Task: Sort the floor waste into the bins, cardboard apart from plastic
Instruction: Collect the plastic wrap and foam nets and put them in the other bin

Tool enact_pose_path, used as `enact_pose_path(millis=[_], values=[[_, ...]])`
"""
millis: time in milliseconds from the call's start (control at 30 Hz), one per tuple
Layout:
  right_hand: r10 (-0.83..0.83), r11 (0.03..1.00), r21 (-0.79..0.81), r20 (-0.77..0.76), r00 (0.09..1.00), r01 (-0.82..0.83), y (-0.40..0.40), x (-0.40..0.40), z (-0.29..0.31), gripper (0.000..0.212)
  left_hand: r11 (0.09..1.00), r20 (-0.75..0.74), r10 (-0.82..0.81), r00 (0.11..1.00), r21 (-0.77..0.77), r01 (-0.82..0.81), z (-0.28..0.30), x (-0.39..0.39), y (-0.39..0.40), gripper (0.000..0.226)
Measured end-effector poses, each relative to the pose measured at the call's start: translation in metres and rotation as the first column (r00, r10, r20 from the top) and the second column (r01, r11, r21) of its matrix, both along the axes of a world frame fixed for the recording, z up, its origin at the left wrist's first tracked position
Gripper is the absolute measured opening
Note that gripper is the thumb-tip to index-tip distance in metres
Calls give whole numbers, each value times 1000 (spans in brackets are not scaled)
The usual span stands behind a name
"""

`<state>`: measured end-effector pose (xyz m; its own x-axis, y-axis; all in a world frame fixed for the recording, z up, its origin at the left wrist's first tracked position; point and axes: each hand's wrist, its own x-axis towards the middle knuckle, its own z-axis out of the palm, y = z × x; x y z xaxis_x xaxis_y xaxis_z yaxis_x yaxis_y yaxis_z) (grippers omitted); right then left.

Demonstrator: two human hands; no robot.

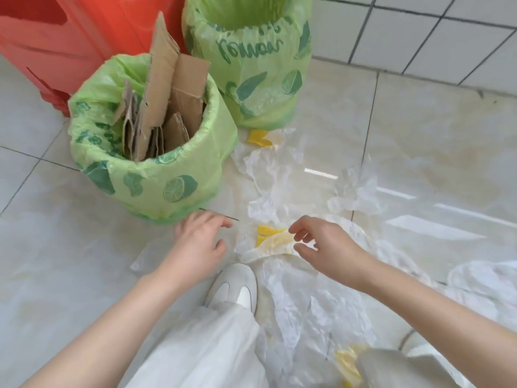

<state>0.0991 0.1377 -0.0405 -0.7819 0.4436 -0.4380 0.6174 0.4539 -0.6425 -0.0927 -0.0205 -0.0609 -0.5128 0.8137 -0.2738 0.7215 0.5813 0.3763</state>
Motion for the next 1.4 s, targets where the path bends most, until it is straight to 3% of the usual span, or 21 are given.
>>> enact_pose_path(millis=[100,233,400,467,567,667,833,1000,1133,1267,1400], values=[[118,991,59,50,992,-121,-20,23,-18,29,960,-77,89,993,-258,-106,-25,-8,-24,55],[241,948,180,130,962,-262,-50,48,-39,47,842,-25,184,983,-512,-171,-57,-25,-58,84],[367,901,143,248,896,-409,-71,63,-61,82,941,-96,117,989,-308,-141,-72,-26,-71,69],[432,841,208,297,852,-499,-76,65,-70,93,972,-120,65,991,-217,-90,-73,-25,-70,59],[419,786,285,406,812,-548,-79,61,-82,94,995,-114,27,993,-90,-38,-78,-23,-67,40],[356,782,364,407,841,-507,-74,53,-89,69,996,-73,92,993,14,-91,-80,-24,-63,25],[275,798,452,314,908,-398,-42,57,-91,42,979,-21,191,981,78,-189,-80,-22,-55,22],[78,881,449,177,981,-151,-15,68,-92,19,945,22,250,968,210,-249,-60,-16,-35,17],[-163,914,389,88,983,117,7,78,-85,14,918,114,233,966,303,-257,-45,-8,-10,15],[-378,868,342,-14,926,360,30,85,-69,9,890,276,270,923,295,-348,-32,5,18,14],[-317,899,291,-81,945,326,32,90,-52,15,842,461,222,859,353,-407,-11,30,42,15]])
